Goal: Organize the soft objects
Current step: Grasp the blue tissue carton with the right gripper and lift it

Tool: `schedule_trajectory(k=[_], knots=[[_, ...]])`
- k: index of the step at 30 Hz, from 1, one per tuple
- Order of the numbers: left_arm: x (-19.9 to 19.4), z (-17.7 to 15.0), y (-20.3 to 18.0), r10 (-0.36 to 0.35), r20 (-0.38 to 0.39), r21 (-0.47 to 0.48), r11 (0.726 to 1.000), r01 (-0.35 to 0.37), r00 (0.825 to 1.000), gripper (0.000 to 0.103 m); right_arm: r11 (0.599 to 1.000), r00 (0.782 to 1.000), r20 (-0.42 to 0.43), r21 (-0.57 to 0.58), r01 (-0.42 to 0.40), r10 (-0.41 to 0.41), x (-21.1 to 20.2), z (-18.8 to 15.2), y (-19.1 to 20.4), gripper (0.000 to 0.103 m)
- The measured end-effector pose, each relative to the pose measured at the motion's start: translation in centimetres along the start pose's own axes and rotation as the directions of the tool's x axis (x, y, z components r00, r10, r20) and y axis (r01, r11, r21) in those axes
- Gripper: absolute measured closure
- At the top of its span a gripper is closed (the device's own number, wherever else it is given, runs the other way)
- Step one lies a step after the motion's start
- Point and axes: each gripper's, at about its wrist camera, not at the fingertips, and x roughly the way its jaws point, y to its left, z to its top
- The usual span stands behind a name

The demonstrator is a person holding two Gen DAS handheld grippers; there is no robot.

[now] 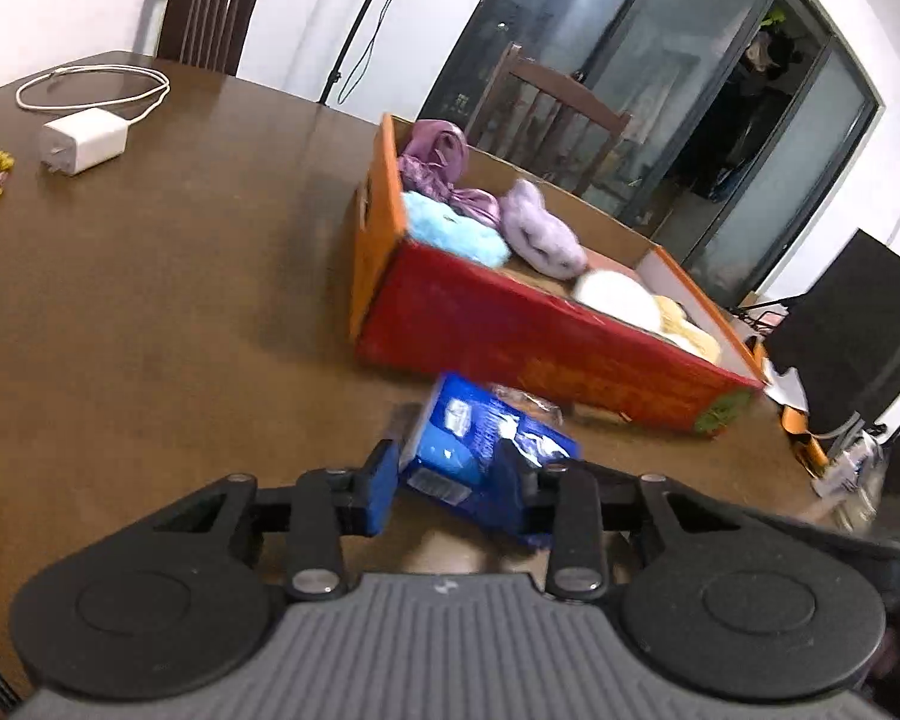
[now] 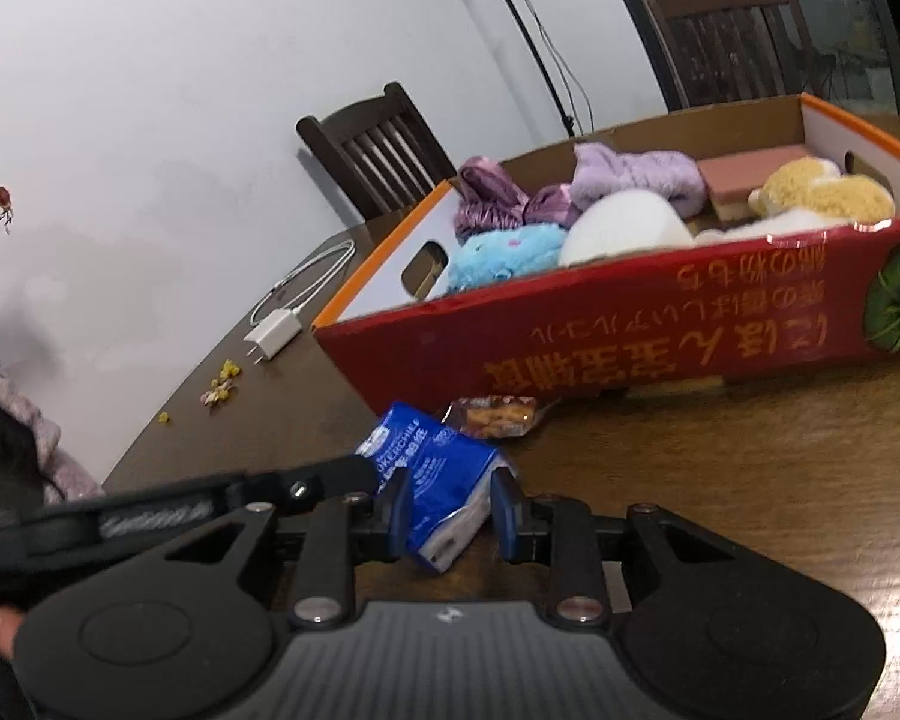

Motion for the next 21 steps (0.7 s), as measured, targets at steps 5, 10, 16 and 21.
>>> schedule_trajectory(k=[5, 10, 16, 21], knots=[[-3.3, -4.9, -2.1, -0.051, -0.041, -0.022, 0.999, 0.050, 0.998, 0.070, 0.998, 0.998, -0.056, -0.064, -0.025, 0.022, -3.0, -2.1, 0.3, 0.075], [-6.8, -8.0, -3.1, -0.144, -0.080, -0.036, 0.989, 0.141, 0.986, 0.063, 0.994, 0.996, -0.080, -0.101, -0.045, 0.037, -8.3, -4.9, 0.2, 0.074], [-6.9, -7.1, -2.7, -0.060, -0.028, -0.048, 0.997, 0.059, 0.998, 0.048, 0.995, 0.999, -0.042, -0.100, -0.008, 0.004, -9.9, -5.6, -0.5, 0.074], [-5.7, -6.9, -3.4, -0.043, -0.039, -0.029, 0.999, 0.042, 0.998, 0.063, 0.996, 1.000, -0.019, -0.084, -0.008, 0.006, -9.1, -4.9, -0.7, 0.074]])
